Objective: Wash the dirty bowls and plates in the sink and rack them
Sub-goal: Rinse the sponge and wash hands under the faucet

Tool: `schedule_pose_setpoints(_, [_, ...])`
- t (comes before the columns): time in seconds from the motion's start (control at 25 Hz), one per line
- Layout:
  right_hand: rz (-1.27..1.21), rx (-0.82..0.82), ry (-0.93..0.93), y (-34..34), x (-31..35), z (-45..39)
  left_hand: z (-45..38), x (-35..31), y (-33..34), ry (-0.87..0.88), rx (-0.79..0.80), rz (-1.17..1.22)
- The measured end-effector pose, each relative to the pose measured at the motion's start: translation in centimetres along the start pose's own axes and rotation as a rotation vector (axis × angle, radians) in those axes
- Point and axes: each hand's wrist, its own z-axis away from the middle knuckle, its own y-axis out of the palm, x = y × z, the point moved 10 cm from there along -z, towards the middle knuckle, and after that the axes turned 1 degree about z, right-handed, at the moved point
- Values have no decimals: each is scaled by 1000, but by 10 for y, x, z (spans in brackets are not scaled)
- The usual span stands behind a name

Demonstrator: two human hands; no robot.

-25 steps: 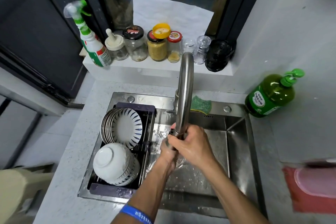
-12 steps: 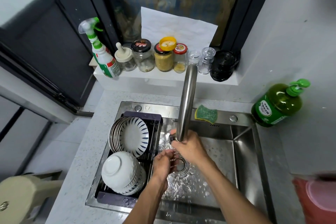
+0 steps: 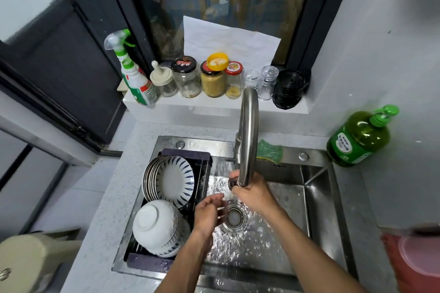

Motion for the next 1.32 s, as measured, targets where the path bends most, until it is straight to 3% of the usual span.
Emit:
schedule_pose_setpoints(0.16, [1, -40, 12, -9, -19, -2, 5, -3, 0, 6, 7, -9])
schedule_pose_setpoints(0.32, [-18, 40, 154, -1, -48, 10, 8, -1, 1, 15, -2, -47])
schedule_pose_setpoints(0.44, [-12, -41, 207, -23, -63, 14, 8, 3, 4, 24, 15, -63])
schedule_pose_setpoints(0.56, [33, 83, 235, -27, -73, 23, 6, 5, 4, 37, 29, -76])
schedule_pose_setpoints(0.68, [94, -35, 296, -61, -88, 25, 7, 18, 2, 19, 39, -46])
schedule_pose_setpoints(0.84, [109, 53, 416, -73, -120, 34, 3, 38, -6, 20, 25, -130])
schedule_pose_setpoints(1.0, [133, 121, 506, -66, -141, 49, 18, 51, -10, 13, 108, -239])
schedule_pose_setpoints(1.08, [122, 49, 496, -74, -145, 50, 23, 59, -14, -38, 103, -184])
schedule_pose_setpoints(1.24, [-26, 156, 473, -34, -144, 74, 26, 52, -16, -31, 91, -127])
schedule_pose_setpoints(1.32, [-74, 26, 394, -20, -132, 86, 30, 49, -16, -10, 119, -116])
